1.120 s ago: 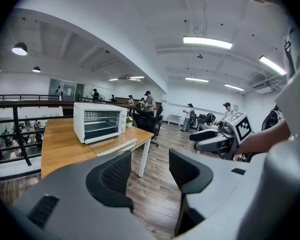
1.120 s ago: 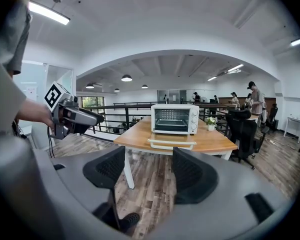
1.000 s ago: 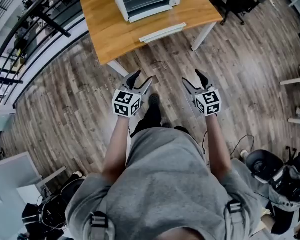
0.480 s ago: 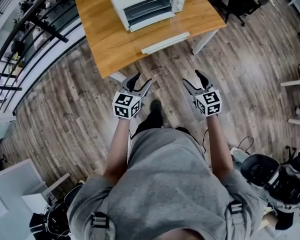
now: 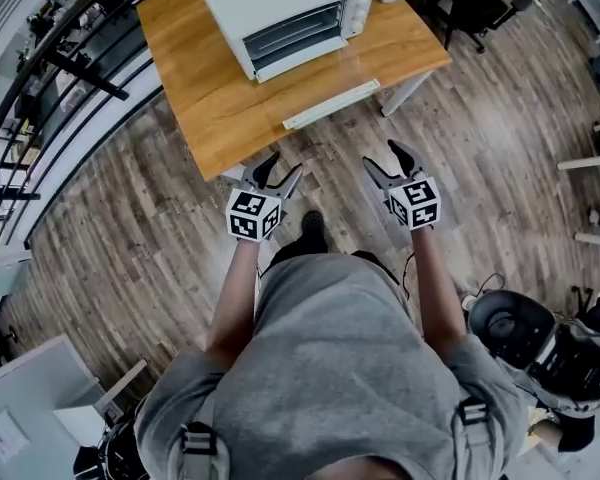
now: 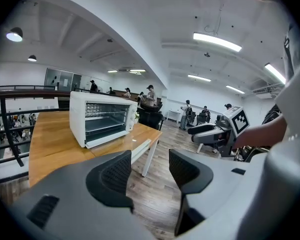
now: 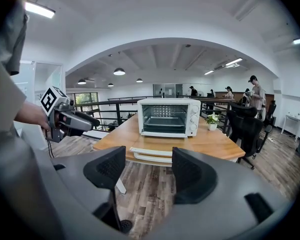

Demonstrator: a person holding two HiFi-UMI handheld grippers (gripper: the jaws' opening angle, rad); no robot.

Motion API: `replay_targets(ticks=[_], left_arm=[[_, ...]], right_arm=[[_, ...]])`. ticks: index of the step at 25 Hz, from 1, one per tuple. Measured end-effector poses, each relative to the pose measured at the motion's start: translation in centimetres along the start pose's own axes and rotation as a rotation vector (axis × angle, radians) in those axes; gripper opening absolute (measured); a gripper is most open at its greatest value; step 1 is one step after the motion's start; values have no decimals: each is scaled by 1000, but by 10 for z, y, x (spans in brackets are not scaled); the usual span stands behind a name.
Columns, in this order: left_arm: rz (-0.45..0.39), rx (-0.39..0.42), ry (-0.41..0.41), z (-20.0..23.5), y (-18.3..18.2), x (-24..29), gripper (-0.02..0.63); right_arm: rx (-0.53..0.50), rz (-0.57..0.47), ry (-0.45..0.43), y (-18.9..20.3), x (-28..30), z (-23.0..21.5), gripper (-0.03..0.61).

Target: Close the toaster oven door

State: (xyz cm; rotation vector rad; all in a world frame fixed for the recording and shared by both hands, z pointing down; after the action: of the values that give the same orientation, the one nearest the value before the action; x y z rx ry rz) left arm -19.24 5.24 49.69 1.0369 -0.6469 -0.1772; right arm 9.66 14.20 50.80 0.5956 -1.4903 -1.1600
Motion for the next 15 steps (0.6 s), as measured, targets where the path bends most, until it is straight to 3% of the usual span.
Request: replay_targets(ticks=[15], left_arm=[[24, 26, 51, 41, -16, 21, 245]], right_arm=[[29, 13, 77, -4, 26, -6, 299]])
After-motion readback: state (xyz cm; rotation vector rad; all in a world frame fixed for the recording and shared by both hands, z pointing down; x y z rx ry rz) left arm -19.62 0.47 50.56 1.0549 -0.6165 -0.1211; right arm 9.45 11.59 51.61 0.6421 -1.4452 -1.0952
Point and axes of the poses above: the fingertips, and each gripper's own axes: x forward along the fingers, z to its left, y out of its underside, the point moved 9 cm from there along -x, backward along the fingers, and after that the axes turned 8 degrees about -x, right-handed, at the moved point
